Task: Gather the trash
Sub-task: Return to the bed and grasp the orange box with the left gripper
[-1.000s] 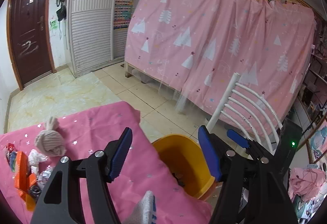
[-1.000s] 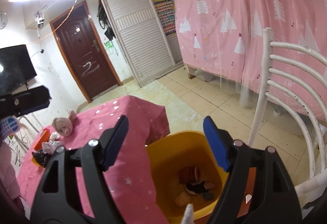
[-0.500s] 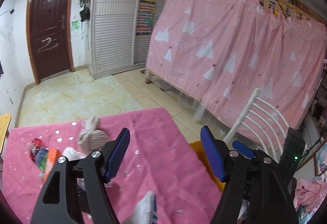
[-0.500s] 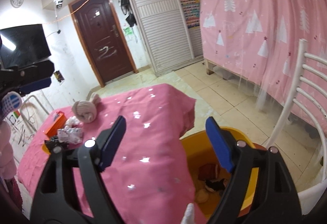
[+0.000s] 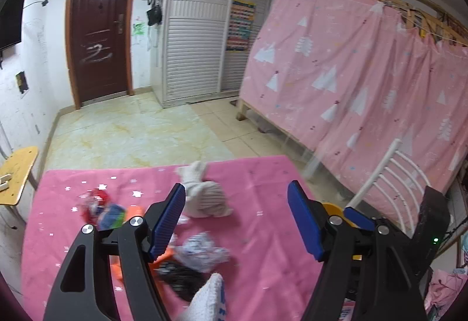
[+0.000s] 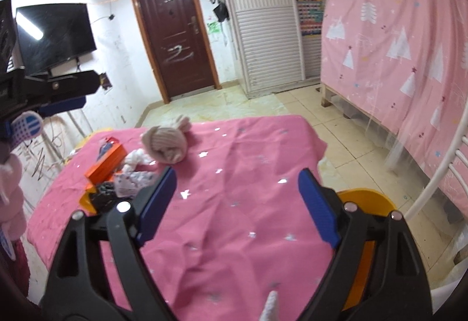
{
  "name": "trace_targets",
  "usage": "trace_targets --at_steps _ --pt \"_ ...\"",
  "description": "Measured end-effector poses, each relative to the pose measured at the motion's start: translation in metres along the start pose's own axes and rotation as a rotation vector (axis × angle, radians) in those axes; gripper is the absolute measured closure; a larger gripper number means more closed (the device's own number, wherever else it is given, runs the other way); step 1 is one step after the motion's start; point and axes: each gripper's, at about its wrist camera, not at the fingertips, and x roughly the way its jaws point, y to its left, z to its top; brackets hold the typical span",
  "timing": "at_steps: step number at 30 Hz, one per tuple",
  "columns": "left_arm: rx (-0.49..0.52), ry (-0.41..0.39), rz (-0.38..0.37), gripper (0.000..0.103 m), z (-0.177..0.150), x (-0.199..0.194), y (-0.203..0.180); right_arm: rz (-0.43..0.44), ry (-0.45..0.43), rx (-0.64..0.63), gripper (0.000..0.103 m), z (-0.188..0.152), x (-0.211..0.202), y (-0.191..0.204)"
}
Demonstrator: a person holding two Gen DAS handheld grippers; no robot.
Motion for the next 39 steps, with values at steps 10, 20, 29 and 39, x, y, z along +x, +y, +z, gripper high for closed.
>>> trace_targets --at_steps 10,20,29,39 --pt "-0.013 0.029 0.103 0.038 -0.004 -0.002 0.063 0.05 0.048 -0.07 0.021 0.002 0.023 0.046" --pt "-0.042 0.103 0.138 0.038 -0.027 0.018 0.103 0.099 0.096 -0.136 0.016 0.0 0.043 0.084" --pt "-0.078 0.184 0.15 0.046 -0.046 0.046 0.122 0.118 0.117 -0.168 0.016 -0.001 0.054 0.1" --pt "-0.065 0.246 0.124 0.055 -0.061 0.07 0.124 0.136 0.147 -0.179 0.016 -0.002 0.066 0.105"
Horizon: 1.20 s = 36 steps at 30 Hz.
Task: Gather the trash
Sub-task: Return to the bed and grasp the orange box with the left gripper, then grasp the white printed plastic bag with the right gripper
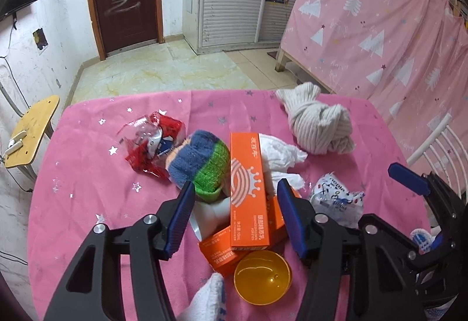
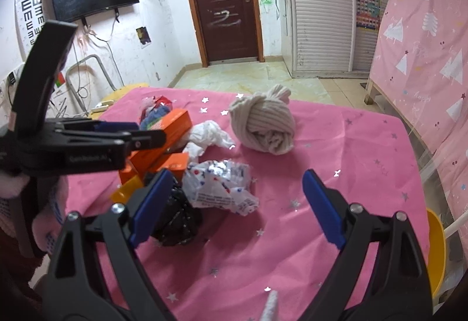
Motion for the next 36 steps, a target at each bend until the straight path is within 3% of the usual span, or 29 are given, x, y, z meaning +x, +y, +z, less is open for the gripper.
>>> trace_targets --at_steps 6,16,21,23,24,27,30,36 --pt "0.007 0.016 -0.025 0.086 -0.006 0.003 0.0 0.0 0.02 -0.004 0.016 0.001 0.007 0.0" --pt "-0.014 -0.071 -0.067 0.088 -0.014 -0.028 0.01 0.007 0.074 0.008 0.016 0.005 0.02 -0.002" --pt "-0.023 -0.105 -0.072 0.088 -0.013 -0.044 0.014 0.013 0.12 -0.005 0.046 0.005 0.029 0.001" --pt "-0.023 -0.111 -0.071 0.088 -0.012 -0.047 0.015 0.026 0.14 -0.016 0.05 0.005 0.033 0.003" --pt "-0.023 -0.113 -0.07 0.088 -0.012 -0.048 0.015 0.029 0.147 -0.02 0.062 0.004 0.034 0.004" --pt "-0.025 -0.118 -0.071 0.088 -0.013 -0.052 0.016 0.016 0.138 -0.032 0.074 0.003 0.032 0.007" --pt "-0.027 -0.126 -0.07 0.088 -0.013 -0.057 0.015 0.018 0.125 -0.034 0.08 0.002 0.029 0.008" --pt "-0.022 -0.141 -0.06 0.088 -0.016 -0.069 0.017 0.039 0.094 -0.032 0.082 0.0 0.018 0.012"
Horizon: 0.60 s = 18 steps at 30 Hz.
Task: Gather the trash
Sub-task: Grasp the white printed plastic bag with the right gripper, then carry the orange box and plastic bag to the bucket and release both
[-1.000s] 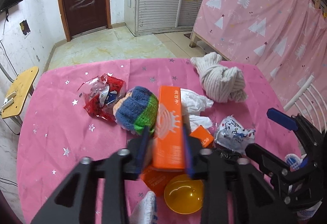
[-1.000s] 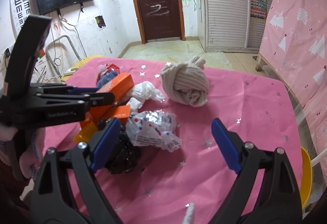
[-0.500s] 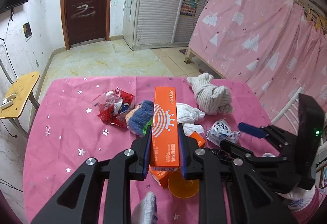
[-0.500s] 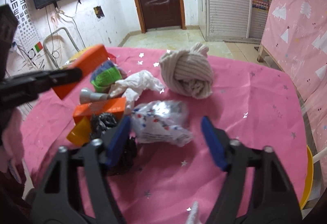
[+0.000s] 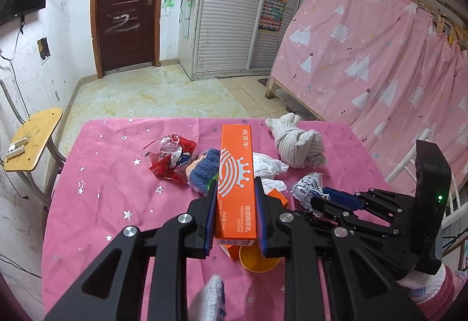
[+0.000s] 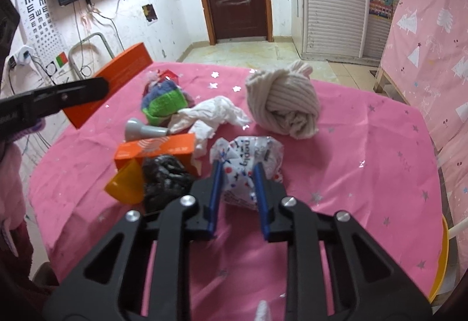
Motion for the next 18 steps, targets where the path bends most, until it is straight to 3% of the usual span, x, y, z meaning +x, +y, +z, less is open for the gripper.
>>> trace_targets --at_steps 11,18 --pt "0.027 -0.038 0.009 0.088 0.002 -0.021 -0.021 0.011 -0.119 0.016 0.082 0.002 -0.051 -0.005" --pt "0.064 -0.06 -0.01 0.088 0.003 -0.033 -0.046 -0.011 -0.186 0.063 0.082 -0.007 -0.082 -0.029"
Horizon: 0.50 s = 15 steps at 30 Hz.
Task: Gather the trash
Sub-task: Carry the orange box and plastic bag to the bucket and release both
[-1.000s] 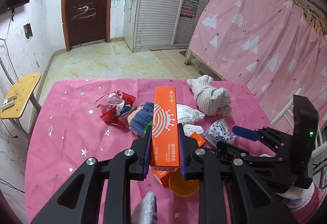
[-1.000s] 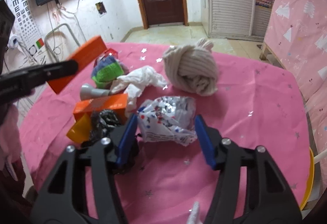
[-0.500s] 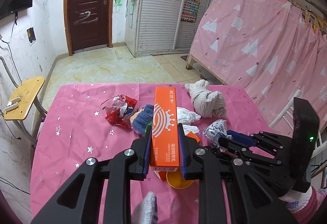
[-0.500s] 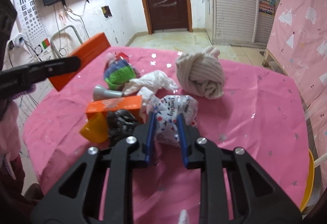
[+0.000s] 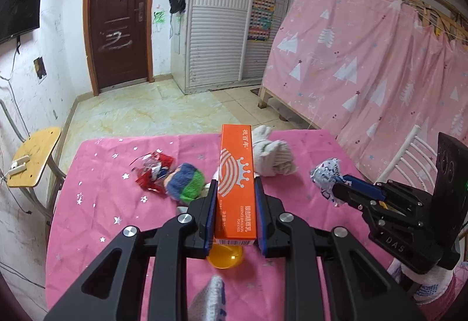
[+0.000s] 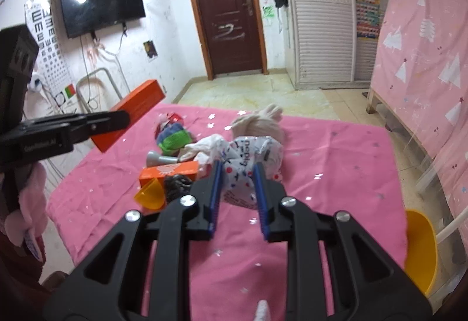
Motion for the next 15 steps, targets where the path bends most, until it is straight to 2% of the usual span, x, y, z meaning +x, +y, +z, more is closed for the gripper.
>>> trace_targets --at_steps 15 --pt "0.083 0.006 -0.058 0.088 0.005 0.004 -0.07 -0.093 -0.075 0.121 0.082 -0.023 -0.048 -0.074"
